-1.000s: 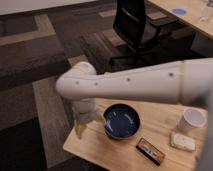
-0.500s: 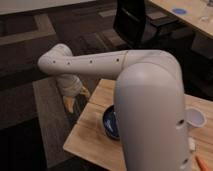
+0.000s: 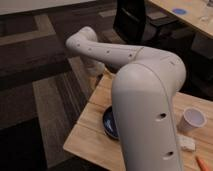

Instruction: Move the arm in a circular motion

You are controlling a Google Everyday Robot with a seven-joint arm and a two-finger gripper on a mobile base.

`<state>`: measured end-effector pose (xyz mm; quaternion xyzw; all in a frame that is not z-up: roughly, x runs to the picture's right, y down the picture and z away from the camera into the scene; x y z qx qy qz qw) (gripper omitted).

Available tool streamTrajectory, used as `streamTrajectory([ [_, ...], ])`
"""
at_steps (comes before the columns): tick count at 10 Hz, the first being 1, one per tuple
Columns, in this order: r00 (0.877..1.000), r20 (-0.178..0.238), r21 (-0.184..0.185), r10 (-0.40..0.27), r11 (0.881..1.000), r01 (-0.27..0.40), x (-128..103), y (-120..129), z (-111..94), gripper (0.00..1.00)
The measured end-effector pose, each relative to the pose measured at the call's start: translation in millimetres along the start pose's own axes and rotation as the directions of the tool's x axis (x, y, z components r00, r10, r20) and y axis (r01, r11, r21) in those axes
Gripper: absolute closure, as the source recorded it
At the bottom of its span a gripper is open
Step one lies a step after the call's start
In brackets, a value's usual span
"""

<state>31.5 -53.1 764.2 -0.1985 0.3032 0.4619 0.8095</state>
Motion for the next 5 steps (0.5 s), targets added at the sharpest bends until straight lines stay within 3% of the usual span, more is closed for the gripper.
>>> streamTrajectory([
  [1,0.995,-0.011,0.017,0.097,0.995,-0.097,20,-34,-6,0.35],
  [2,0.987,-0.013,0.026,0.16,0.987,-0.16,36,-53,-14,0.35],
  [5,0.986,-0.013,0.025,0.165,0.986,-0.165,38,-54,-15,0.35],
])
